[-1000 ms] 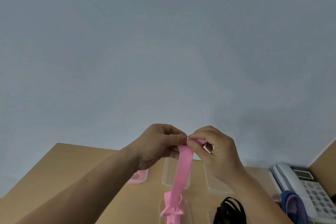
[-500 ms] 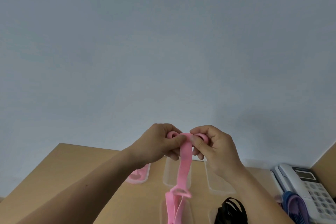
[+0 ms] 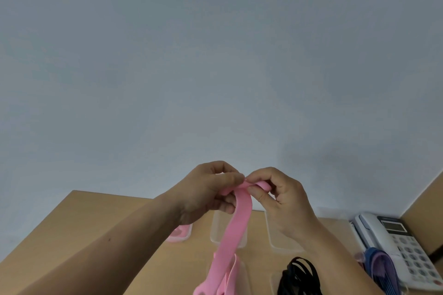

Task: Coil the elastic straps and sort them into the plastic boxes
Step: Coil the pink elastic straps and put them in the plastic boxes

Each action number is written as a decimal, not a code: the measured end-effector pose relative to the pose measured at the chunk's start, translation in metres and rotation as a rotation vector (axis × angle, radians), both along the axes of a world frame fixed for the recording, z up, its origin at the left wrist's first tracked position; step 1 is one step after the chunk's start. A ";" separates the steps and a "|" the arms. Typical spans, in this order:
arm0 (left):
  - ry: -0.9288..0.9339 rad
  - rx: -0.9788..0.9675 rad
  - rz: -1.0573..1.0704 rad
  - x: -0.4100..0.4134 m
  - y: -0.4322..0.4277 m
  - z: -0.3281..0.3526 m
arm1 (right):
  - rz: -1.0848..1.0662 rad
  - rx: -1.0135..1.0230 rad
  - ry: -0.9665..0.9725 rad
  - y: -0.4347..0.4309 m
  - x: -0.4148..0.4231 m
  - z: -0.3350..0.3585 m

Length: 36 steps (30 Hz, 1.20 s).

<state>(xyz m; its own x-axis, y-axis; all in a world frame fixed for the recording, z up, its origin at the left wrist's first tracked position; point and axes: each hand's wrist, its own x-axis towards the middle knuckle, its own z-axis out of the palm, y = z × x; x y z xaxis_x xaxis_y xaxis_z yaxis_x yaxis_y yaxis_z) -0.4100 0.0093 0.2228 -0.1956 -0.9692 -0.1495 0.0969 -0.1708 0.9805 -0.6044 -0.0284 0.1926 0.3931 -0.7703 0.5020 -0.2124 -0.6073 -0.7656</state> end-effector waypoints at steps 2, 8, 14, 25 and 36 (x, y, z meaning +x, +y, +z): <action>0.022 0.005 0.002 -0.001 0.000 -0.001 | 0.016 0.007 -0.021 0.001 0.000 0.000; 0.038 -0.127 0.044 -0.002 0.000 -0.002 | 0.130 0.270 -0.182 0.004 -0.001 0.010; -0.116 -0.378 0.116 -0.002 -0.002 -0.002 | 0.120 0.400 -0.165 -0.001 0.002 0.013; 0.009 -0.082 -0.097 0.009 0.002 0.001 | 0.131 0.337 -0.227 -0.002 0.001 0.007; 0.094 -0.105 -0.008 -0.002 0.002 0.001 | 0.043 0.215 -0.090 0.001 0.001 0.007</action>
<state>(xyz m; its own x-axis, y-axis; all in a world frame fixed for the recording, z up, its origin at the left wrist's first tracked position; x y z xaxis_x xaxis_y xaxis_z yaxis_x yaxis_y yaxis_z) -0.4122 0.0110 0.2237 -0.2117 -0.9769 -0.0276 0.1887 -0.0686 0.9796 -0.6035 -0.0274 0.1992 0.3884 -0.8469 0.3631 -0.1147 -0.4354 -0.8929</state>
